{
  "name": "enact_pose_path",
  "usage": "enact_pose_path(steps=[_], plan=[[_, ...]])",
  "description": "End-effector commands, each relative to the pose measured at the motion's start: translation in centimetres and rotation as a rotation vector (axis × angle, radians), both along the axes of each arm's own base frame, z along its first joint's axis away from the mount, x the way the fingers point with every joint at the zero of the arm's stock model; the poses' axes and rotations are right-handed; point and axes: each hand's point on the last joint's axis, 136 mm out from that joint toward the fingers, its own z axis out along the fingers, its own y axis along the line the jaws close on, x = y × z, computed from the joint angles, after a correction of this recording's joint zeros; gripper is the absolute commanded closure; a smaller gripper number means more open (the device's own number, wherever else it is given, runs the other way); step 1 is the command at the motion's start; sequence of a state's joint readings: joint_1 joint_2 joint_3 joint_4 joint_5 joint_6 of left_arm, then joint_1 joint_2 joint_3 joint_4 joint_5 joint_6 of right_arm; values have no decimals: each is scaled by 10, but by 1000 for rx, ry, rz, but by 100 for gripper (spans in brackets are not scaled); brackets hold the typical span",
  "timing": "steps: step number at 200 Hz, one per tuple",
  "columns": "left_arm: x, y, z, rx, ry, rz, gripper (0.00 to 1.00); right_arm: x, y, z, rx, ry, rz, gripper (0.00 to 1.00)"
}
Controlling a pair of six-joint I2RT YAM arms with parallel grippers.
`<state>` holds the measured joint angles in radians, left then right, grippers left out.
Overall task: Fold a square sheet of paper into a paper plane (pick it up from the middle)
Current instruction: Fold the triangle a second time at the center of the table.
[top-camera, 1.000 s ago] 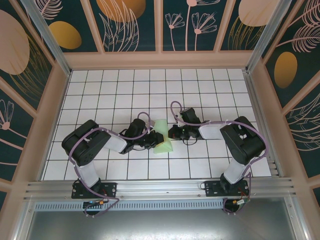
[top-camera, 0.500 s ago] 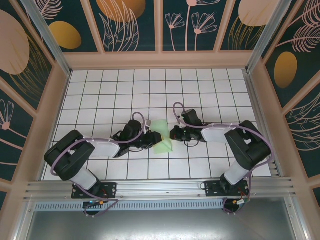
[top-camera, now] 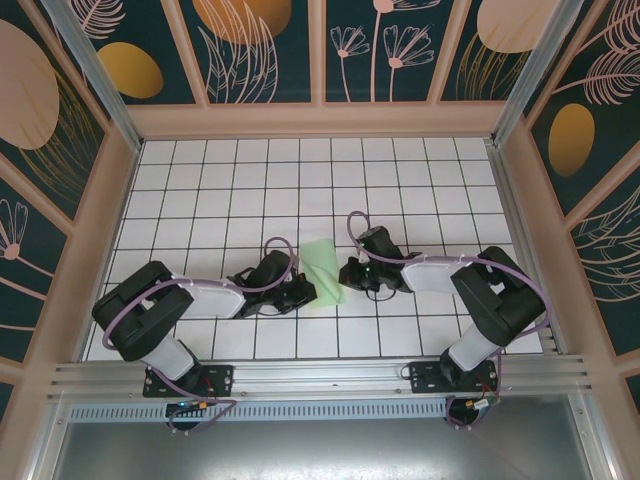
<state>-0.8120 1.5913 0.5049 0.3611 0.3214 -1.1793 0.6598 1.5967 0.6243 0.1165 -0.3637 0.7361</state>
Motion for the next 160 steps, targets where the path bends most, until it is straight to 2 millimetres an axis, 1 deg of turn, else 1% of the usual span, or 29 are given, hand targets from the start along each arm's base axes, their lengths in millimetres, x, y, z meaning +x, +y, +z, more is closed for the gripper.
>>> enact_pose_path(steps=[1,15,33,50,66,81,115,144,153,160], plan=[[0,2,-11,74,19,-11,97,2,4,9,10,-22,-18,100],[-2,10,-20,145,35,-17,98,2,5,11,8,-23,-18,100],[-5,26,-31,258,46,-30,99,1,7,13,4,-26,-15,100],[-8,41,-37,343,48,-42,99,1,10,15,6,-32,-10,100],[-11,50,-39,388,45,-55,100,-1,14,18,13,-36,3,100],[-12,56,-37,415,33,-61,100,-2,20,21,27,-40,23,100],[-5,65,-28,444,2,-59,100,-5,33,27,56,-49,72,100],[-1,79,-27,483,-4,-42,100,-3,38,30,61,-62,89,100],[1,79,-25,476,-11,-39,100,-3,40,31,60,-71,99,100],[2,75,-23,456,-15,-45,100,-2,40,31,55,-78,108,100]])
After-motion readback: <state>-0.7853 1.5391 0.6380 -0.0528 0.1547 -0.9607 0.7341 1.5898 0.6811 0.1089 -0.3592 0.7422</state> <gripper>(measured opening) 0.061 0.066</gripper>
